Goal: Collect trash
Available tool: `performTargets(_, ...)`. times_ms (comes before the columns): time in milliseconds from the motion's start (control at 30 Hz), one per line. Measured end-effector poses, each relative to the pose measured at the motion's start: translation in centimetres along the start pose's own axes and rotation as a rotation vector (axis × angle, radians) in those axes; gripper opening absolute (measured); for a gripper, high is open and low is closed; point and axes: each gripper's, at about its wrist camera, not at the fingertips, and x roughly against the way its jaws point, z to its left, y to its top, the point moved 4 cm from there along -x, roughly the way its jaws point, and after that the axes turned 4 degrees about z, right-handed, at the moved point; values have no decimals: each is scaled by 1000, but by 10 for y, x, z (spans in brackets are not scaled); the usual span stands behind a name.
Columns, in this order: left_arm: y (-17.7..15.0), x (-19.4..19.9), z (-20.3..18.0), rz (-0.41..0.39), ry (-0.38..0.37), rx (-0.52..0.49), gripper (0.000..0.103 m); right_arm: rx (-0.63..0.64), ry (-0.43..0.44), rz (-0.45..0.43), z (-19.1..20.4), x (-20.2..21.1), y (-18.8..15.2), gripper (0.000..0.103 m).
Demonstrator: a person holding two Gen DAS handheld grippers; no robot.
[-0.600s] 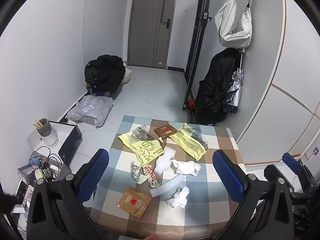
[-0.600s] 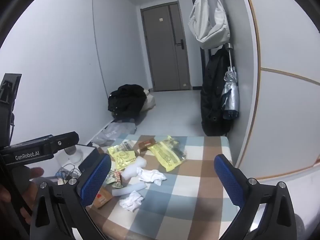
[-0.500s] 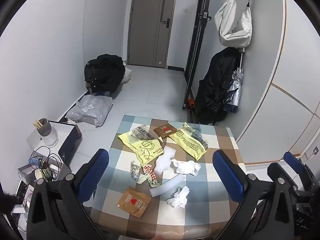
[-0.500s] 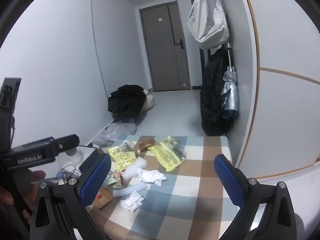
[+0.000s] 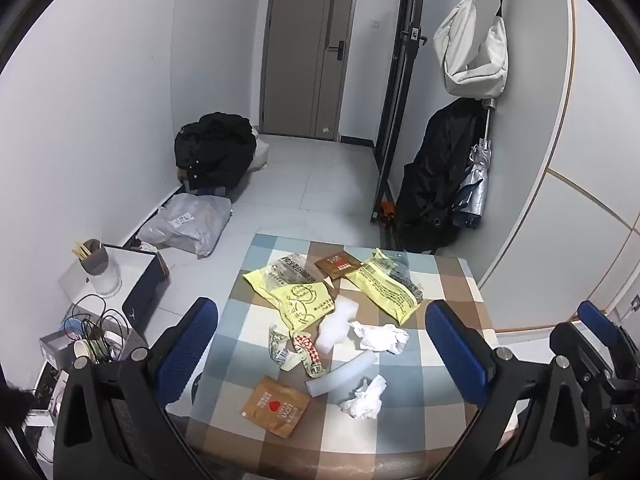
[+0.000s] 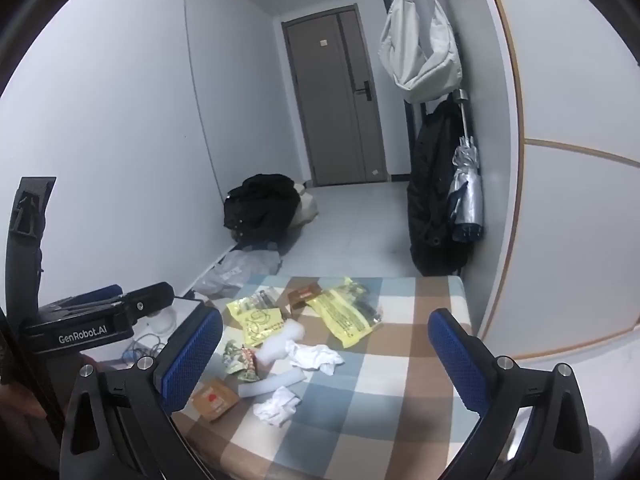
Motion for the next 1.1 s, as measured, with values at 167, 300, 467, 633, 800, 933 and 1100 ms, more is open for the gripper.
performTargets(167, -3, -3, 3, 5, -12, 3, 102, 11, -8, 0, 3, -2, -2, 103)
performTargets(300, -5, -4, 2, 13, -11, -1, 102, -7, -5, 6, 0, -4, -3, 103)
performTargets(467, -6, -3, 1, 15, -11, 3, 102, -16, -6, 7, -3, -3, -4, 103)
performTargets(633, -5, -4, 2, 21, -19, 4, 102, -21, -8, 9, -3, -3, -4, 103)
performTargets(800, -5, -4, 3, 19, -17, 6, 102, -22, -12, 8, -5, -3, -5, 103)
performTargets(933, -5, -5, 5, 27, -19, 12, 102, -19, -16, 10, -4, -3, -6, 103)
performTargets(1100, -6, -6, 9, 30, -20, 19, 102, -19, -20, 11, -4, -3, -6, 103)
